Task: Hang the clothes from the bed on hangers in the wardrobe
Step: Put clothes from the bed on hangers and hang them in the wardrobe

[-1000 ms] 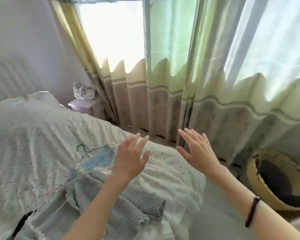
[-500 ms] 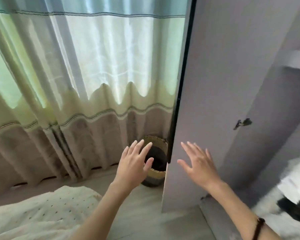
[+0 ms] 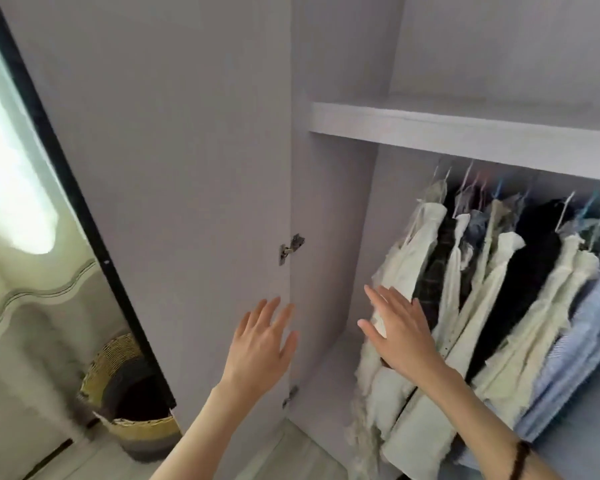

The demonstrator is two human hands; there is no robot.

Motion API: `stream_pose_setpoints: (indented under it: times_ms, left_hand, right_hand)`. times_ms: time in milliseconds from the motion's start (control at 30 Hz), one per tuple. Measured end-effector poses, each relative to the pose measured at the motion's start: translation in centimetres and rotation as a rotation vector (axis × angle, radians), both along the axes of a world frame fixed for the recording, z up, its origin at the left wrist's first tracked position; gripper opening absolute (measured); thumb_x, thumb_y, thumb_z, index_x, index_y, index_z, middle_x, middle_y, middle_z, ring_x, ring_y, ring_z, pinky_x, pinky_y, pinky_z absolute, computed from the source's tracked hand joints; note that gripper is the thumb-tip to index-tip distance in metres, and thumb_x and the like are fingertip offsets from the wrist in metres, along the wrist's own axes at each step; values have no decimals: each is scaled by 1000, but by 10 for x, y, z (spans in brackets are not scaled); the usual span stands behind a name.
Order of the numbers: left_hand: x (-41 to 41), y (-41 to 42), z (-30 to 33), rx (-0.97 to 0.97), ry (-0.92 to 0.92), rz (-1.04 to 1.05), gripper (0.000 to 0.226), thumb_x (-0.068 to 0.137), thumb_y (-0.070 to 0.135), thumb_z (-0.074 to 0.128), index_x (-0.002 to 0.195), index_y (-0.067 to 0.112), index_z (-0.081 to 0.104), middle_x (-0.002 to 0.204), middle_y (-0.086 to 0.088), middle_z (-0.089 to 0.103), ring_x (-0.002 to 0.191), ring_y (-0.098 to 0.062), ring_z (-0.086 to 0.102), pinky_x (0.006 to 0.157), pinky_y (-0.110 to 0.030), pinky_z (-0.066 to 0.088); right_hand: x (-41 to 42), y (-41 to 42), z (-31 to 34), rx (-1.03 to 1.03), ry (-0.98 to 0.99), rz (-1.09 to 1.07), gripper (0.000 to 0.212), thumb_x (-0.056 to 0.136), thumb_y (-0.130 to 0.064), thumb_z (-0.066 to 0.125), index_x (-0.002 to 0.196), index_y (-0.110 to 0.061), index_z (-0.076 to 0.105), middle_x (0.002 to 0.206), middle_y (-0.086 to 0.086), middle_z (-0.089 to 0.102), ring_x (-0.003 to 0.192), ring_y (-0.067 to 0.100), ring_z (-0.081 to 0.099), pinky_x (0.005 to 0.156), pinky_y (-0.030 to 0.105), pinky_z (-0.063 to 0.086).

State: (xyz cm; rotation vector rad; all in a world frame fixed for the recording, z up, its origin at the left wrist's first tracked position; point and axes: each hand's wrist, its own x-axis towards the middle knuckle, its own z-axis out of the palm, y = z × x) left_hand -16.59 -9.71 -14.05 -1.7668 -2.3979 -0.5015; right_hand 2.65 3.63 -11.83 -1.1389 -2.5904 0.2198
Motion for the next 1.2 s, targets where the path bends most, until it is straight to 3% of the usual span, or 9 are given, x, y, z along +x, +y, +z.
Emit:
stream_pose_setpoints:
  times_ms: [133,433,533,600,700,867,967,1067,1200]
  left_hand:
    - [-8,57,-4,8,14,-175,45,86,40,36,118,18,58,114,-8,64,103,-29,63,80,-42,52]
    - [-19,156,-5,-24,-22,-386,50,87,43,33,119,17,61,118,-9,63,108,-28,61,84,-42,51]
    - [-10,177,-16,-89,-100,-453,58,91,49,21,137,22,44,143,-6,42,134,-25,36,107,-41,31]
    - [-7,196,-21,-89,-118,-470,51,97,45,26,143,25,33,150,-2,29,140,-21,23,112,-36,20]
    - [-1,225,-21,-70,-141,-493,55,94,48,22,142,24,35,149,0,31,139,-19,25,112,-33,20]
    - [10,279,-14,-36,-184,-533,80,79,58,-1,138,24,40,144,2,37,133,-17,32,110,-31,25]
    - [22,312,1,30,-361,-527,62,94,56,14,135,20,45,138,1,46,125,-15,42,106,-26,32]
    - [37,343,18,115,-602,-479,38,100,29,30,130,15,50,128,-1,52,118,-12,47,91,-11,30]
    - [54,385,23,89,-634,-439,39,100,25,34,137,15,40,137,-4,44,126,-17,41,97,-15,27]
  right_hand:
    - [7,28,-2,0,13,-155,59,96,-45,35,148,-25,15,155,0,16,144,16,8,116,42,6]
    - [8,68,-7,19,7,-335,56,98,-45,32,148,-24,17,155,3,19,144,19,12,116,42,8]
    - [12,80,-12,-8,-17,-371,56,98,-42,34,148,-24,15,155,1,16,144,17,9,117,40,6]
    - [14,93,-11,4,-10,-382,56,98,-39,36,148,-23,17,155,2,17,144,18,10,117,39,4]
    - [16,124,-10,69,33,-369,51,97,-32,43,145,-17,30,150,9,30,142,24,21,115,43,6]
    - [12,199,0,283,38,-352,45,84,-25,52,123,-4,57,123,19,59,118,36,54,99,55,34]
    - [5,241,11,331,-4,-320,44,81,-25,53,118,-2,60,120,19,61,114,35,57,96,54,39]
    - [6,271,8,338,-121,-299,47,82,-31,48,117,-4,63,122,16,61,116,31,56,101,50,41]
    - [15,284,1,373,-211,-299,55,85,-36,32,117,-4,63,128,14,57,121,27,53,106,44,23]
